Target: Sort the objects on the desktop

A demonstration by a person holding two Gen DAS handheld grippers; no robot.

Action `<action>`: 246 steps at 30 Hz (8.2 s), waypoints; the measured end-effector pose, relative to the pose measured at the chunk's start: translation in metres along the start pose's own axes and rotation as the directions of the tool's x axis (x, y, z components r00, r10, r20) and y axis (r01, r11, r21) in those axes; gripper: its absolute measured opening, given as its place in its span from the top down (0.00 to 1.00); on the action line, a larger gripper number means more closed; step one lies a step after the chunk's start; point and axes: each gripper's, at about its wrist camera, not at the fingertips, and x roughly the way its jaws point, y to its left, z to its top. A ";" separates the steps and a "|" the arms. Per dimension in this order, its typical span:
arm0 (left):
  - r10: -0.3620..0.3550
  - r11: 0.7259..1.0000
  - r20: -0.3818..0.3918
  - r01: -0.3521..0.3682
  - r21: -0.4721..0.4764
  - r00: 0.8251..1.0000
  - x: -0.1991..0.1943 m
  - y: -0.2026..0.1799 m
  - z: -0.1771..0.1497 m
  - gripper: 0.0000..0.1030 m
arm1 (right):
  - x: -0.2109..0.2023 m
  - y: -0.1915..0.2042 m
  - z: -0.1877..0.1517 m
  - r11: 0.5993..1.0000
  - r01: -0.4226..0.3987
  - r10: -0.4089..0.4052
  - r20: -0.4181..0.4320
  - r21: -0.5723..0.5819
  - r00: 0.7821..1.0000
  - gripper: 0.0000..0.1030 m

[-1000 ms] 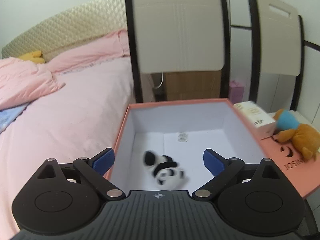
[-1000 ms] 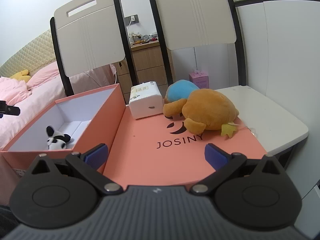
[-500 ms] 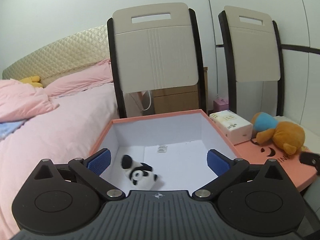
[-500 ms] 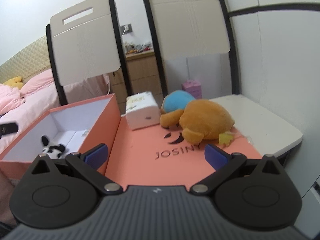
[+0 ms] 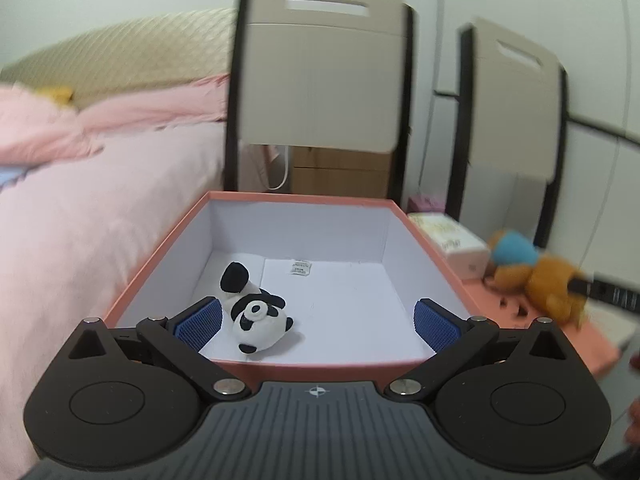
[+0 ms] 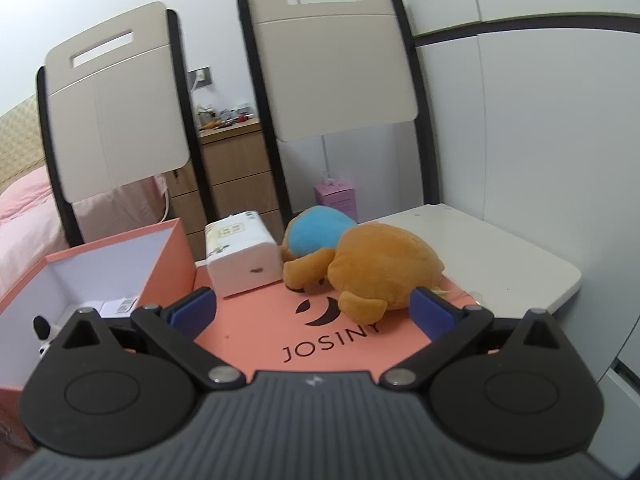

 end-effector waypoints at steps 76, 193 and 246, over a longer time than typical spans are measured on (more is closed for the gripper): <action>0.050 0.999 0.121 -0.047 -0.024 0.991 -0.031 0.017 -0.015 0.00 | 0.084 0.054 0.143 0.955 -0.189 0.177 -0.071 -0.231 0.982 0.27; 0.086 0.996 0.134 -0.089 0.010 0.987 -0.026 0.011 -0.024 0.00 | 0.166 0.020 0.050 0.949 -0.260 0.206 -0.275 -0.176 0.939 0.00; 0.106 0.994 0.078 -0.106 0.003 0.991 0.006 0.033 -0.031 0.00 | 0.247 0.073 0.010 0.910 -0.289 0.181 -0.343 -0.297 0.922 0.00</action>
